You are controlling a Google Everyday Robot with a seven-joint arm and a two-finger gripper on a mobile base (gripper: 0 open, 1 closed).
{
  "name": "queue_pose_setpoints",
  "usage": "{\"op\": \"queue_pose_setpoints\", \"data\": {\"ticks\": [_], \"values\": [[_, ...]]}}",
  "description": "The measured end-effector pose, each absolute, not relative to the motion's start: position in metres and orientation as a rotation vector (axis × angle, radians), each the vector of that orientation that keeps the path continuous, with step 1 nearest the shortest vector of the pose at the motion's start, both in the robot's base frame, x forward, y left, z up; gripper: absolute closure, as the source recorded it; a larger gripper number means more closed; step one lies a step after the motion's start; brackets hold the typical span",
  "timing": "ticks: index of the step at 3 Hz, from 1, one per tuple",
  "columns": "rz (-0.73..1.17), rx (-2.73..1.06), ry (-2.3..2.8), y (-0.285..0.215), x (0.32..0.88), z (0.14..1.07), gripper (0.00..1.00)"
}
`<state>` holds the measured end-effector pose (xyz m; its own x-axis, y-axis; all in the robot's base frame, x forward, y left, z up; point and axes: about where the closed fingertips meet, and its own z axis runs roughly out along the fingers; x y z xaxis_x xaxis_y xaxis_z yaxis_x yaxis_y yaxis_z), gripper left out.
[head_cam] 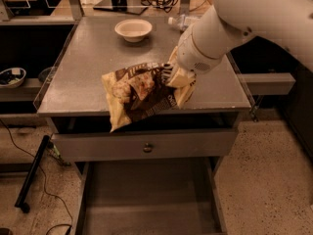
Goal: Pick brown chip bag from middle drawer and place on counter
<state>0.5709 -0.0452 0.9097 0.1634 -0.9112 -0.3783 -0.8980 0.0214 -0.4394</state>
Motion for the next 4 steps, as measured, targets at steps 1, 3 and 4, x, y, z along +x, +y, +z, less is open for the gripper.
{"op": "queue_pose_setpoints", "data": {"ticks": [1, 3, 4], "values": [[0.025, -1.874, 1.699, -0.034, 0.592, 0.900, 1.00], [0.110, -1.921, 1.724, -0.019, 0.635, 0.873, 1.00], [0.131, -1.927, 1.744, -0.013, 0.652, 0.865, 1.00]]}}
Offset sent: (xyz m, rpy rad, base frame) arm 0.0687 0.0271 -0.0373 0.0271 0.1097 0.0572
